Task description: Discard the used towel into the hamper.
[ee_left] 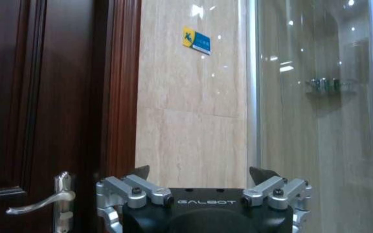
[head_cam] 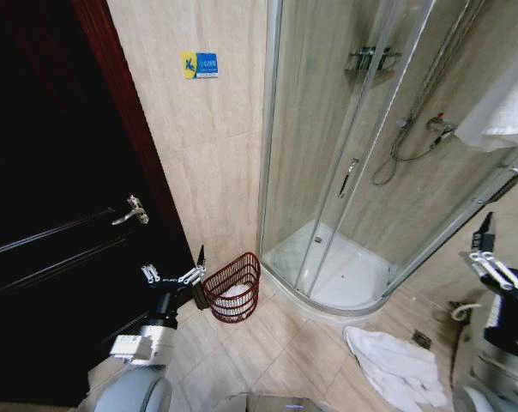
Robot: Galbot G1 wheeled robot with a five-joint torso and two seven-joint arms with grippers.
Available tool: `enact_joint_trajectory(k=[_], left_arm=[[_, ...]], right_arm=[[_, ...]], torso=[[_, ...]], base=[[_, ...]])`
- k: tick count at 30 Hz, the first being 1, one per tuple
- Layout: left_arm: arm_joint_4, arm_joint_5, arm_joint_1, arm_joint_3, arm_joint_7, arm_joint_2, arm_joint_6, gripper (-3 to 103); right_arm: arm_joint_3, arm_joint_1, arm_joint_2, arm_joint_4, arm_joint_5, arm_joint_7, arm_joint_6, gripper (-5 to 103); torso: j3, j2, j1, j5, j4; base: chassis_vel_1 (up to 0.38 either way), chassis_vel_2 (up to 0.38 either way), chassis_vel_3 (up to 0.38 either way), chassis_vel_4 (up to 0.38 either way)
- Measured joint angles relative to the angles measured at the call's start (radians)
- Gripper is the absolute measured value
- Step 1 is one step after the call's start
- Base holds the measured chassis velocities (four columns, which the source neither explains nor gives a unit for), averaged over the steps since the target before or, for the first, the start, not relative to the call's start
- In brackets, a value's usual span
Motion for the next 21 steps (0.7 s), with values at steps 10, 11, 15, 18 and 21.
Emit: enact_joint_trajectory(k=[10, 11, 15, 18, 21], left_arm=[[0.001, -0.001, 0.0, 0.0, -0.001, 0.0, 0.0, 100], [0.001, -0.001, 0.0, 0.0, -0.001, 0.0, 0.0, 100], [0.001, -0.001, 0.0, 0.0, -0.001, 0.0, 0.0, 100], [0.001, -0.001, 0.0, 0.0, -0.001, 0.0, 0.0, 100], [0.001, -0.001, 0.0, 0.0, -0.001, 0.0, 0.0, 100]], right_arm=[[0.213, 0.106, -0.162, -0.035, 0.16, 0.066, -0.019, 100], [0.239, 0.107, -0.184, -0.053, 0.168, 0.072, -0.017, 100], [0.27, 0.118, -0.22, -0.07, 0.178, 0.077, -0.016, 100], [0.285, 0.129, -0.248, -0.076, 0.19, 0.085, -0.019, 100], [0.3, 0.133, -0.265, -0.079, 0.195, 0.091, -0.047, 100]], torso=[[0.0, 0.0, 0.0, 0.0003, 0.0002], [0.0, 0.0, 0.0, 0.0001, 0.0001], [0.0, 0.0, 0.0, -0.0001, 0.0], [0.0, 0.0, 0.0, -0.0002, 0.0001], [0.0, 0.0, 0.0, -0.0002, 0.0001]], base=[[0.0, 0.0, 0.0, 0.0], [0.0, 0.0, 0.0, 0.0], [0.0, 0.0, 0.0, 0.0], [0.0, 0.0, 0.0, 0.0], [0.0, 0.0, 0.0, 0.0]])
